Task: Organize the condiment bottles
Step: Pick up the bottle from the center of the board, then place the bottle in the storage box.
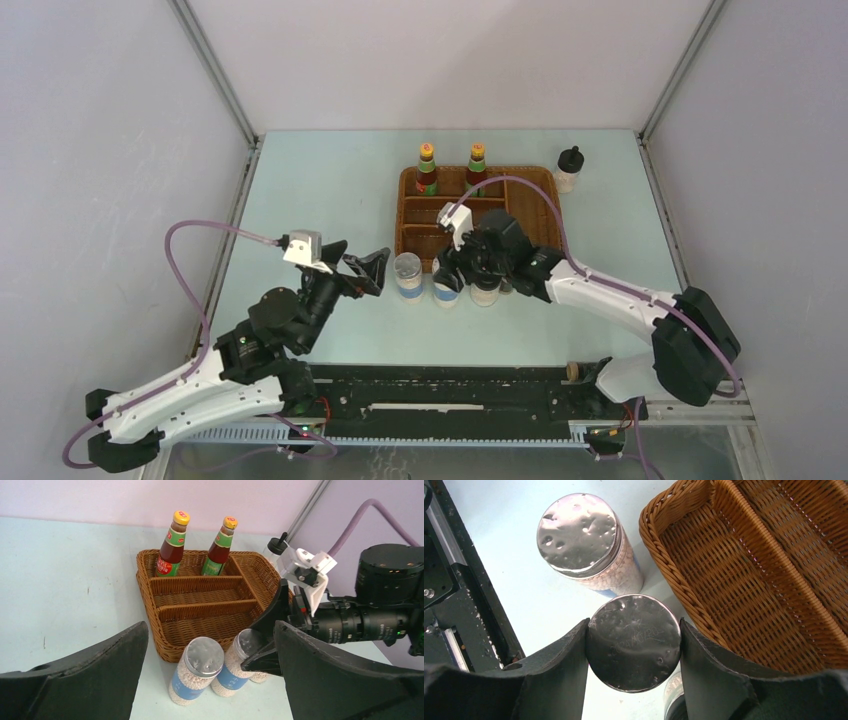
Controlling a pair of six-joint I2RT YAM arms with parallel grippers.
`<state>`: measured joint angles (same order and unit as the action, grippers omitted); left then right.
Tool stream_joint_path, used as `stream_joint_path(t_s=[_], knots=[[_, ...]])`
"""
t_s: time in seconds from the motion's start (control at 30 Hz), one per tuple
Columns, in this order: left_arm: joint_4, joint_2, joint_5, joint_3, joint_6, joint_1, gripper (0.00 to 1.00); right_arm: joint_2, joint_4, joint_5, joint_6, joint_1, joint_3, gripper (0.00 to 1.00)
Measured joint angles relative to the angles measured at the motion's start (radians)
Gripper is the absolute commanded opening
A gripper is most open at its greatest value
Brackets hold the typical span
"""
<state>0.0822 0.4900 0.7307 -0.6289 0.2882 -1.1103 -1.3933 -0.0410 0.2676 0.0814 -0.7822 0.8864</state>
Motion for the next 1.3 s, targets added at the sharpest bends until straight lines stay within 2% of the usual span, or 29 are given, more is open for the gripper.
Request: stream_joint_path(t_s=[0.43, 0.8, 1.07, 1.3], knots=[[0.001, -0.002, -0.001, 0.012, 0.004, 0.0, 1.0, 0.099, -0.128, -0.032, 0.013, -0.051, 0.032, 0.0], [0.0, 0.01, -0.004, 0.012, 0.011, 0.0, 1.0, 0.143, -0.166, -0.089, 0.035, -0.061, 0.188, 0.0], [0.0, 0.016, -0.011, 0.012, 0.018, 0.0, 1.0, 0.103, -0.135, -0.17, 0.065, 0.006, 0.274, 0.0], [-0.006, 0.019, -0.029, 0.012, 0.02, 0.0, 1.0, -0.019, -0.047, -0.254, 0.079, 0.114, 0.306, 0.0]])
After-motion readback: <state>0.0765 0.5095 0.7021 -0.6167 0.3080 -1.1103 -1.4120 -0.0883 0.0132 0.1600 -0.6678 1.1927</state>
